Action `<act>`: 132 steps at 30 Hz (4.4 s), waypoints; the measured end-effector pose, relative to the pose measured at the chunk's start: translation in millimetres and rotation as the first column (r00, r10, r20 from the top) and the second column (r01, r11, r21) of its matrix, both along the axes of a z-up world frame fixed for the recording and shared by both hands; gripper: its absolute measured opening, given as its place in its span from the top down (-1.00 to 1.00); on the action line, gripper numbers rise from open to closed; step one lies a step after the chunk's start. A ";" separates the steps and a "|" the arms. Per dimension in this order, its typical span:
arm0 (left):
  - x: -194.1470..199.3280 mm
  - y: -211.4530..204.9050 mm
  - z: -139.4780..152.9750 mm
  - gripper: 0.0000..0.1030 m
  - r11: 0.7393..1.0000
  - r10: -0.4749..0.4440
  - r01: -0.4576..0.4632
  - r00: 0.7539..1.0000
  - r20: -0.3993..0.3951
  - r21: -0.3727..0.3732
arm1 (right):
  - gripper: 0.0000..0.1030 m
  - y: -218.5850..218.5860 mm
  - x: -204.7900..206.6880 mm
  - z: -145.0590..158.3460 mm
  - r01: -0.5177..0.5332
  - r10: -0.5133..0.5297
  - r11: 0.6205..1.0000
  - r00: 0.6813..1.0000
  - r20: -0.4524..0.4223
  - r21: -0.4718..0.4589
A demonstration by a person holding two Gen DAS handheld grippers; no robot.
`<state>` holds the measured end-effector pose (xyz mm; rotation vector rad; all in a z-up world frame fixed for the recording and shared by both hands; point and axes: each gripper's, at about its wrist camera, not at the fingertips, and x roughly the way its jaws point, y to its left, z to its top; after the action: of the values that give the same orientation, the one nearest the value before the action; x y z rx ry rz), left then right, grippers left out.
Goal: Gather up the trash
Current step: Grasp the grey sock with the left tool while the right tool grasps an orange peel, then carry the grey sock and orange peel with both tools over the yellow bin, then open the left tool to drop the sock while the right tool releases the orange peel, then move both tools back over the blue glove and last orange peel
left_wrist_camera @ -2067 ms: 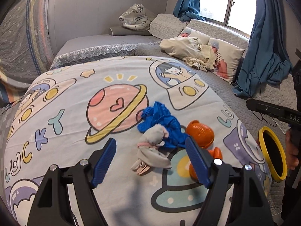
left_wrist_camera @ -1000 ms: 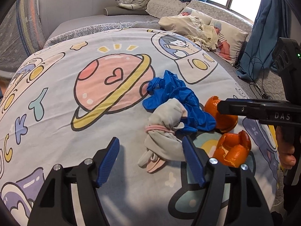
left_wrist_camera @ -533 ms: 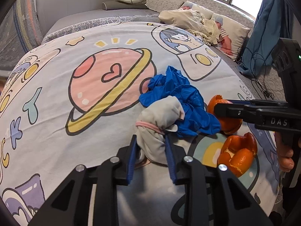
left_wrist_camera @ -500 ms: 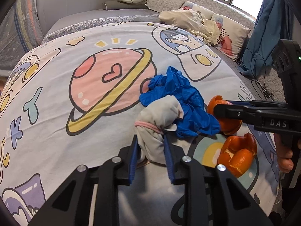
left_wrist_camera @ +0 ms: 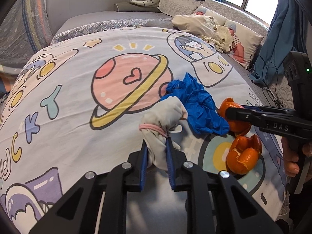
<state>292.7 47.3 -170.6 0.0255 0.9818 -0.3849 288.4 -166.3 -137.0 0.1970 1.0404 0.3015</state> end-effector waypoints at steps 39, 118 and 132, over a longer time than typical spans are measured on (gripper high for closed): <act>-106.7 -93.7 136.6 0.68 0.984 -0.132 0.163 0.936 0.326 -0.071 | 0.44 -152.9 -129.0 121.5 0.254 -0.272 0.962 0.905 0.326 0.096; -55.1 -296.9 65.0 -0.47 0.919 -0.378 0.391 0.911 0.166 -0.056 | -0.19 -327.8 -273.8 49.2 0.613 -0.638 0.769 0.725 0.260 0.179; -2.9 -167.5 58.7 -0.47 0.985 -0.170 0.174 0.970 0.176 -0.007 | -0.20 -196.1 -189.7 68.8 0.322 -0.340 0.940 0.892 0.298 0.110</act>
<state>289.9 -120.3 -111.9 0.1232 0.8035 -0.5436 98.8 -362.4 -68.2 0.3630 0.6671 0.0474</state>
